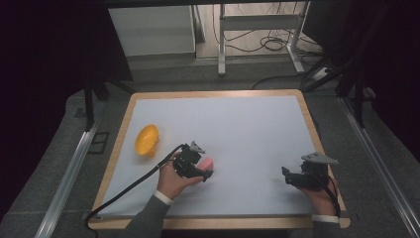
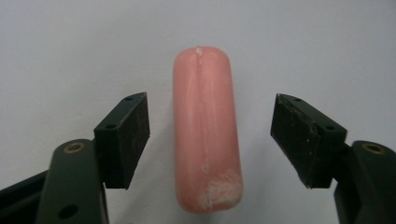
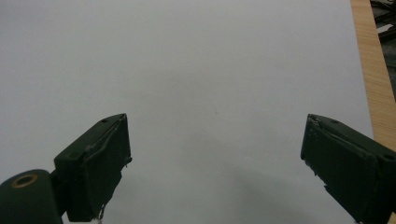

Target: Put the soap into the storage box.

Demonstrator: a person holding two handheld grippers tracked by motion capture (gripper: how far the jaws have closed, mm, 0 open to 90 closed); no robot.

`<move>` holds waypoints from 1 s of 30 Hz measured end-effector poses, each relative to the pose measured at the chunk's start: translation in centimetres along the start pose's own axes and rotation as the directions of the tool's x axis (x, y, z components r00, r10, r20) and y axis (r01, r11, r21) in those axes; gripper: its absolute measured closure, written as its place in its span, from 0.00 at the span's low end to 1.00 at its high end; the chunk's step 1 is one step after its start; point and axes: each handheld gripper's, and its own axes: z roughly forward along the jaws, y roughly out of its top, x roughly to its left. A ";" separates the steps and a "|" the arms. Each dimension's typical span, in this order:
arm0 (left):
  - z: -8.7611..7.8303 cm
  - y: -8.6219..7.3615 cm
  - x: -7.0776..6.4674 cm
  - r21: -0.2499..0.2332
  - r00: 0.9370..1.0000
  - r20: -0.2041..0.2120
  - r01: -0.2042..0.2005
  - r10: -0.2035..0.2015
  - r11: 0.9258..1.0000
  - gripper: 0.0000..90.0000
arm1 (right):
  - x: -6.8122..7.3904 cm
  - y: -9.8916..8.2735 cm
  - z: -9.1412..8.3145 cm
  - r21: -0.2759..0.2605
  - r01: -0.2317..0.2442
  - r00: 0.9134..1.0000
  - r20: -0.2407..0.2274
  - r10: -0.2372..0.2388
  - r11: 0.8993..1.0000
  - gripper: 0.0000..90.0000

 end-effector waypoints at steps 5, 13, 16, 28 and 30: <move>0.3 0.1 0.2 0.009 1.000 -0.008 0.016 -0.016 1.000 0.42 | 0.0 0.0 0.0 0.000 0.001 1.000 0.002 -0.001 1.000 0.09; 1.3 0.0 0.3 0.046 1.000 -0.009 0.025 -0.024 0.999 0.47 | 0.1 0.0 0.2 0.008 0.007 1.000 0.005 -0.007 1.000 0.09; 1.7 0.0 0.3 0.056 1.000 -0.015 0.025 -0.024 0.998 0.50 | 0.1 0.0 0.2 0.009 0.008 1.000 0.004 -0.008 1.000 0.09; 1.8 -0.2 0.1 0.053 0.999 -0.036 0.013 -0.011 0.999 0.67 | 0.0 0.0 0.2 0.009 0.004 1.000 0.009 -0.004 1.000 0.09; 1.7 -0.2 0.1 0.052 0.999 -0.036 0.010 -0.009 0.999 0.67 | 0.0 0.0 0.2 0.008 0.004 1.000 0.015 -0.004 1.000 0.09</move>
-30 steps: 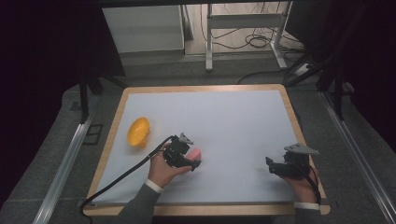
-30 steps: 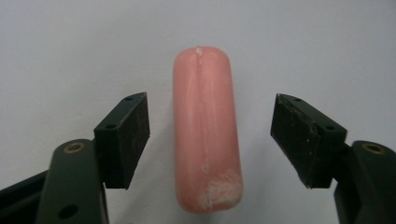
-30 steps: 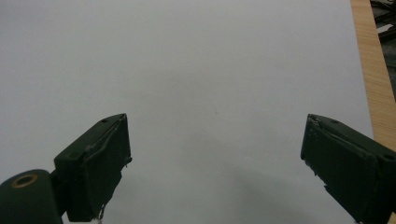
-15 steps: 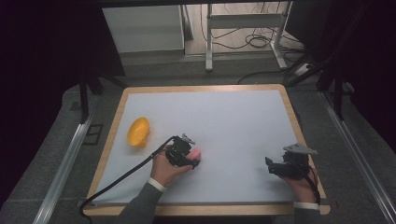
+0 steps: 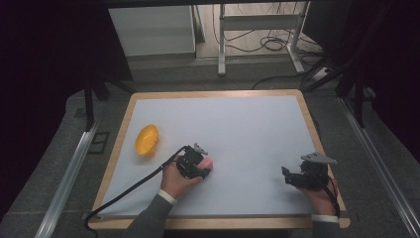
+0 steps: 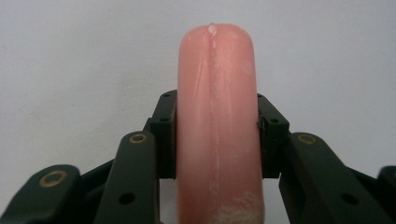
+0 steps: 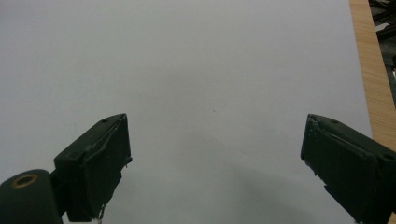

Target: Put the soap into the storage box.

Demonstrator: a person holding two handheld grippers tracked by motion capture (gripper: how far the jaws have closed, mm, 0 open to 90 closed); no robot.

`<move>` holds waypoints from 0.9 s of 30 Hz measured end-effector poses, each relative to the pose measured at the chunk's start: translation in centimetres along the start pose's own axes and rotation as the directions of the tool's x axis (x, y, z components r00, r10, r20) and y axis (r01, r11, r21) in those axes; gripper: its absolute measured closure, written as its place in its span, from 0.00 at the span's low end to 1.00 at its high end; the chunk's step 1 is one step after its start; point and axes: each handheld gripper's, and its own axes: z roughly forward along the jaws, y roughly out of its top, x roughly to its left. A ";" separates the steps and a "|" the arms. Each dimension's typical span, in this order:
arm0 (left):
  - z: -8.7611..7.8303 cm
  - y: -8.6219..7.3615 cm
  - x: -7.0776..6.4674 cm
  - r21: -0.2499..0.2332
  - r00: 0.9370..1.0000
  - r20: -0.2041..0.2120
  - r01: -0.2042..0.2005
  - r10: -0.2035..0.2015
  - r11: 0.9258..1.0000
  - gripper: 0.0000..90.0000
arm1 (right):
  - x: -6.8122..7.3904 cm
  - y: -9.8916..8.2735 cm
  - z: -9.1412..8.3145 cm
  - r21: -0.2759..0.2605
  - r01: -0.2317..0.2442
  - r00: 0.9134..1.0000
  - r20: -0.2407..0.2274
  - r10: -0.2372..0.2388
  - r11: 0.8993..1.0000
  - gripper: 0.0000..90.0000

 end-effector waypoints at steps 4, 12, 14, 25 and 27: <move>-0.3 0.0 0.0 -0.009 1.000 -0.001 -0.003 0.003 1.000 0.67 | 0.0 0.0 0.0 -0.001 -0.001 1.000 0.000 0.001 1.000 0.09; -1.3 0.1 0.2 -0.035 1.000 -0.006 -0.007 0.007 0.999 0.67 | -0.1 0.0 0.0 -0.003 -0.003 1.000 0.001 0.003 1.000 0.09; -1.5 0.1 0.2 -0.035 1.000 -0.009 -0.015 0.015 0.999 0.67 | -0.1 0.0 0.0 -0.004 -0.004 1.000 0.002 0.004 1.000 0.09; -2.4 0.1 0.4 -0.053 1.000 -0.019 -0.019 0.018 0.998 0.67 | -0.1 0.0 -0.1 -0.005 -0.004 1.000 0.003 0.004 1.000 0.09; -2.5 0.1 0.4 -0.054 1.000 -0.021 -0.020 0.019 0.998 0.67 | -0.1 0.0 -0.1 -0.005 -0.004 1.000 0.004 0.004 1.000 0.09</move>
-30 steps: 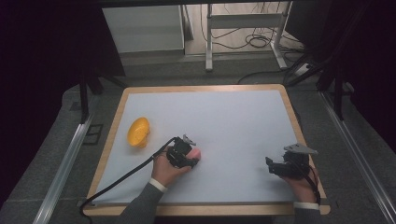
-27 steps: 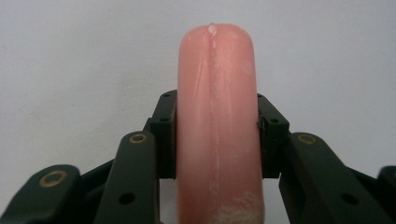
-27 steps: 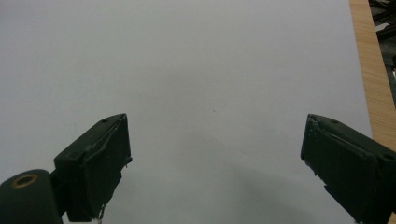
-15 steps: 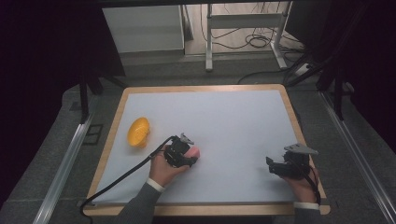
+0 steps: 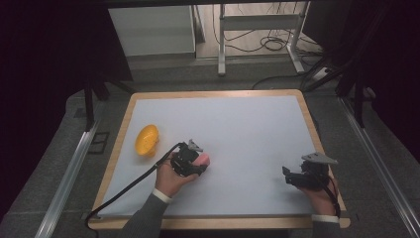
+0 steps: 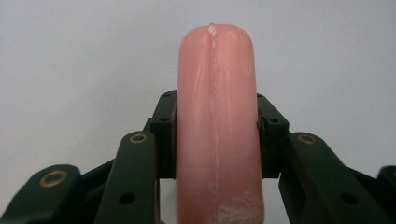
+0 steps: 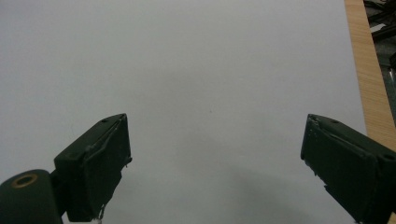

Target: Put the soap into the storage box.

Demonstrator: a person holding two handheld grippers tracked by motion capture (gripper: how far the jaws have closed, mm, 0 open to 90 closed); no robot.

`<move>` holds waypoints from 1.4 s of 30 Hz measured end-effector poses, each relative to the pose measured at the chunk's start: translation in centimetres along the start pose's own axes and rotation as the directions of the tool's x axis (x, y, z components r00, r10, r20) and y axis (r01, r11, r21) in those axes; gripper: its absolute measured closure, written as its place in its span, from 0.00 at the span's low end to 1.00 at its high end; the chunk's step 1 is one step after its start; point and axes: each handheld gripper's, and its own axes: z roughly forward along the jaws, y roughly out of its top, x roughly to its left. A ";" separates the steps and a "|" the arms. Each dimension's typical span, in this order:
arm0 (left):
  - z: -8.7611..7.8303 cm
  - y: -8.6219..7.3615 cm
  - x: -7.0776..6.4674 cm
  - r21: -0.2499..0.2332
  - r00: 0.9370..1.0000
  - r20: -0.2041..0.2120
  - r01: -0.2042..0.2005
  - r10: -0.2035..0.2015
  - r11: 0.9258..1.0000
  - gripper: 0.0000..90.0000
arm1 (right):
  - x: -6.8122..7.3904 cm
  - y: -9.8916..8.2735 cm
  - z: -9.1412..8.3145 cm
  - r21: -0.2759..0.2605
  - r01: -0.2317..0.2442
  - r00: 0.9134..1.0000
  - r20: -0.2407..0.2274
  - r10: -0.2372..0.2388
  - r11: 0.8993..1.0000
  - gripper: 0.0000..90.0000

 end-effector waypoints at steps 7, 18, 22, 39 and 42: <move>-0.4 0.0 0.1 -0.010 1.000 -0.004 -0.001 0.001 1.000 0.67 | 0.0 0.0 0.1 0.002 0.001 1.000 0.000 -0.001 1.000 0.09; -1.1 -0.1 0.6 -0.024 1.000 0.000 0.012 -0.012 1.000 0.67 | 0.0 0.0 0.1 0.002 0.001 1.000 0.000 -0.001 1.000 0.09; -1.3 -0.2 0.9 -0.027 1.000 -0.002 0.016 -0.016 1.000 0.67 | 0.0 -0.1 0.1 0.005 0.000 1.000 0.002 0.000 1.000 0.09; -2.4 -0.6 2.1 -0.052 0.999 -0.019 0.046 -0.047 0.998 0.67 | -0.1 -0.1 0.1 0.005 -0.002 1.000 0.005 0.002 1.000 0.09; -2.7 -0.6 2.4 -0.051 0.999 -0.022 0.048 -0.049 0.998 0.67 | -0.1 -0.1 0.1 0.006 -0.001 1.000 0.005 0.001 1.000 0.09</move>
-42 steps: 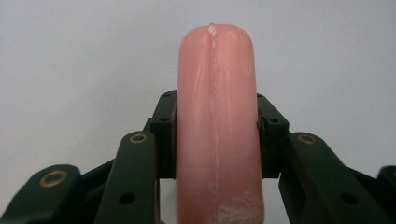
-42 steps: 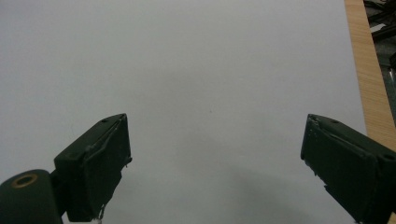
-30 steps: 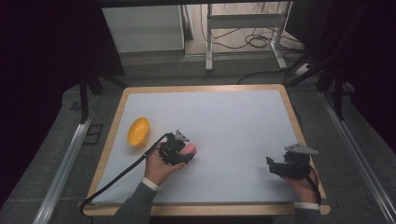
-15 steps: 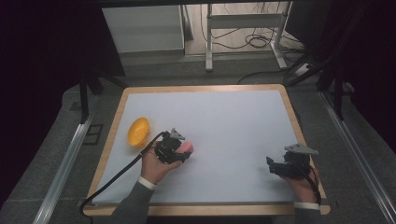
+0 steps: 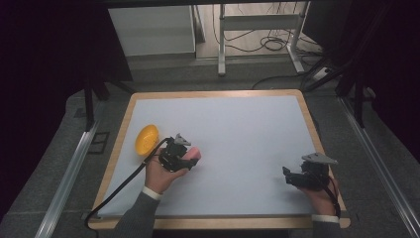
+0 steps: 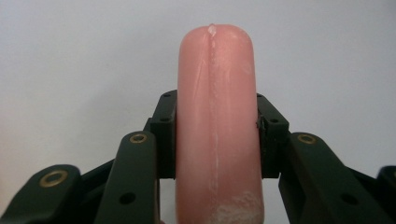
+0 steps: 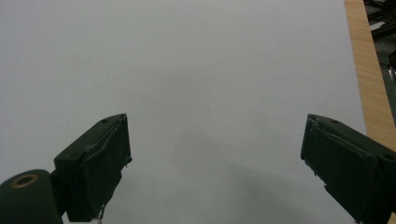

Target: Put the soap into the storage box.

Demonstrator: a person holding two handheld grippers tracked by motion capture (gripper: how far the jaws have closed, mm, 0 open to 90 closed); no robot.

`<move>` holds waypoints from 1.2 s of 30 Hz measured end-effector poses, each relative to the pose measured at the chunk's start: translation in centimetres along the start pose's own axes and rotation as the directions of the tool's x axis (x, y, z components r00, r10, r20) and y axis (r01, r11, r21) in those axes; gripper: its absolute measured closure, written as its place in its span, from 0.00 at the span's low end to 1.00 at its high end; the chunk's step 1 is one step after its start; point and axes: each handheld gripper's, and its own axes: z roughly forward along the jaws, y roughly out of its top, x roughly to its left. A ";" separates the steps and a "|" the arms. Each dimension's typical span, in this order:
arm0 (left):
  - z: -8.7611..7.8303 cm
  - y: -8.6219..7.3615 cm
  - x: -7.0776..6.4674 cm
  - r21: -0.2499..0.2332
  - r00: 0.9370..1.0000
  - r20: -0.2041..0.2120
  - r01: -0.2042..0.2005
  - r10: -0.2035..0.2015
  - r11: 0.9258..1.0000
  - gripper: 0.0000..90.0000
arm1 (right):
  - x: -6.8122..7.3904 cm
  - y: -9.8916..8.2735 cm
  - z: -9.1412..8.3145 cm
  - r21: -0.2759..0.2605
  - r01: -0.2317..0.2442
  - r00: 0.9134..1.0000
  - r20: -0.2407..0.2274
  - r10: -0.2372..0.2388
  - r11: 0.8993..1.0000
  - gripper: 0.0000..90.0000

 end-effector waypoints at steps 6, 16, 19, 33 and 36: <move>-0.5 -0.1 0.5 -0.008 1.000 -0.008 0.011 -0.011 1.000 0.67 | 0.0 0.0 0.0 0.000 -0.002 1.000 0.000 0.002 1.000 0.09; -1.2 -0.3 1.2 -0.025 0.999 -0.016 0.029 -0.029 0.999 0.67 | 0.0 0.0 0.0 0.002 -0.002 1.000 0.002 0.002 1.000 0.09; -1.4 -0.3 1.4 -0.034 0.999 -0.018 0.033 -0.034 0.999 0.67 | 0.0 0.0 0.0 0.002 0.001 1.000 0.002 -0.001 1.000 0.09; -2.6 -0.7 2.5 -0.051 0.998 -0.036 0.054 -0.056 0.997 0.67 | 0.1 -0.1 0.2 0.007 0.002 1.000 -0.001 -0.002 1.000 0.09; -2.8 -0.7 2.7 -0.056 0.998 -0.040 0.056 -0.058 0.997 0.67 | 0.1 -0.1 0.2 0.007 0.002 1.000 0.000 -0.002 1.000 0.09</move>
